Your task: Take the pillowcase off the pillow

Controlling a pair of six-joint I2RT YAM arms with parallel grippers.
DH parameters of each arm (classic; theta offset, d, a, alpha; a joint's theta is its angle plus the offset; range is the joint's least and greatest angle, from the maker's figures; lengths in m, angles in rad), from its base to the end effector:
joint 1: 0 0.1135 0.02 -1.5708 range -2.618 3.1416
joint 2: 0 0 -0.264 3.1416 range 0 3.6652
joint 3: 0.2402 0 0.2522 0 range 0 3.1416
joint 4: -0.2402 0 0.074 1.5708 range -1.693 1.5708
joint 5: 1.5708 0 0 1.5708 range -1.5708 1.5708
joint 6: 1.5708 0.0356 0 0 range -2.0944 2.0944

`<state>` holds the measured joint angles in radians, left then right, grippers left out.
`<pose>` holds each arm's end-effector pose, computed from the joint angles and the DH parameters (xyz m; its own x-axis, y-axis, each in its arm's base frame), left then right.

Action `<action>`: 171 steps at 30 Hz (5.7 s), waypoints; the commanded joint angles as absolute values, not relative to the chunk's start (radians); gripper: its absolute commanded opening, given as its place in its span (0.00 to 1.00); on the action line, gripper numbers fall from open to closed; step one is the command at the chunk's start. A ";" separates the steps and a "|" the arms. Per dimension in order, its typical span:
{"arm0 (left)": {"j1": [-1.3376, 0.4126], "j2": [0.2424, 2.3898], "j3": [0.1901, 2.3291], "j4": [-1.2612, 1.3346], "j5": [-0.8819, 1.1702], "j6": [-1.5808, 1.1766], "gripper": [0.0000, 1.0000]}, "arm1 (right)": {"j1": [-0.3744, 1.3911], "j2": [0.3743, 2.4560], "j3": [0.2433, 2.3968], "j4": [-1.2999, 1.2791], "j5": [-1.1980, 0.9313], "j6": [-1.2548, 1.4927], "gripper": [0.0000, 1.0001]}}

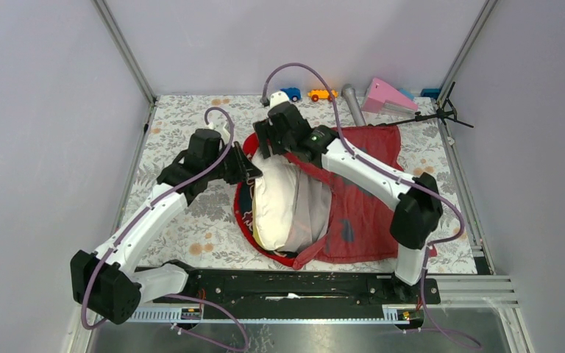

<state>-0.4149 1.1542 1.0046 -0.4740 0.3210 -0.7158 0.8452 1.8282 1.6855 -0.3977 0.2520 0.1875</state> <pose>0.2259 -0.1118 0.3148 -0.8081 -0.3245 -0.4916 0.1148 0.7318 -0.6717 0.2928 0.3167 0.3375 -0.4440 -0.2285 -0.8664 -0.5087 0.8603 0.0338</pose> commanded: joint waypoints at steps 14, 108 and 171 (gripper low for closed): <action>-0.479 0.990 1.084 -0.436 0.373 -0.584 0.00 | 0.636 2.208 2.071 -0.570 0.190 0.234 0.79; -0.301 1.175 1.103 -0.681 0.048 -0.591 0.99 | 0.550 1.245 0.767 -0.102 -0.031 0.518 1.00; -0.479 1.127 1.158 -0.622 -0.443 -0.875 0.99 | 0.567 1.198 0.678 -0.070 0.069 0.506 1.00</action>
